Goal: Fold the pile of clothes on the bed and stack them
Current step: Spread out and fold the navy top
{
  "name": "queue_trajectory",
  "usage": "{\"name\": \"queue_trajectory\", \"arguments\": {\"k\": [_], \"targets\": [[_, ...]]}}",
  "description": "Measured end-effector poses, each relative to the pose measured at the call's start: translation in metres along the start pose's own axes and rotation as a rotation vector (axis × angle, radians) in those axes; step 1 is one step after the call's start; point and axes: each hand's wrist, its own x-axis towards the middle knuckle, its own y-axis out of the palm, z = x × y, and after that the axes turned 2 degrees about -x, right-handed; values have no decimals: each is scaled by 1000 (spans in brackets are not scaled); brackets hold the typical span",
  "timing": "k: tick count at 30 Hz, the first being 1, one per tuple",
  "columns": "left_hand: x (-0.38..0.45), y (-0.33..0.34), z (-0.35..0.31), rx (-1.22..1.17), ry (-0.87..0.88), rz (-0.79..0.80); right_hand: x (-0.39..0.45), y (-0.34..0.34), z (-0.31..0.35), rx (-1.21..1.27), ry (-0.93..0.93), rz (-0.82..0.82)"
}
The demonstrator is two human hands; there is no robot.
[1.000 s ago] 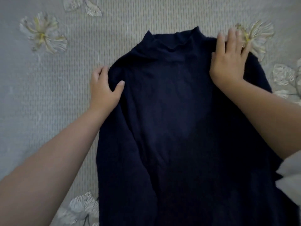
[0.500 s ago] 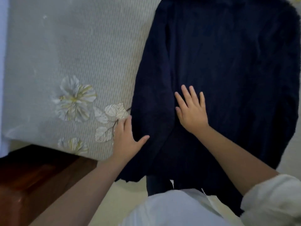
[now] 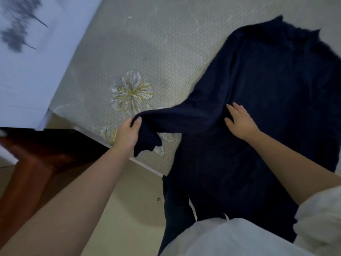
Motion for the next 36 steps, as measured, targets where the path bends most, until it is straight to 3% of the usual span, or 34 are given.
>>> {"name": "queue_trajectory", "arguments": {"k": [5, 8, 12, 16, 19, 21, 24, 28, 30, 32, 36], "targets": [[-10, 25, -91, -382, 15, 66, -15, -24, 11, 147, -15, -16], [-17, 54, -152, -414, 148, 120, -34, -52, -3, 204, -17, -106], [-44, 134, -234, -345, 399, 294, -72, -96, -55, 335, 129, -283], [-88, 240, -257, -125, 528, 646, -114, -110, -121, 513, 407, -515], [-102, 292, -224, 136, 387, 940, -134, -95, -160, 657, 564, -574], [-89, 302, -193, 291, 318, 881, -138, -80, -178, 704, 637, -554], [-45, 285, -157, 636, 565, 545, -125, -62, -187, 768, 656, -534], [22, 259, -141, 902, 814, 327, -83, -58, -187, 737, 583, -606], [49, 258, -145, 951, 962, 285, -62, -56, -193, 610, 608, -636], [72, 264, -154, 1055, 1035, 293, -49, -57, -204, 548, 724, -568], [106, 276, -169, 1386, 924, 260, -40, -60, -211, 320, 766, -403]]}}
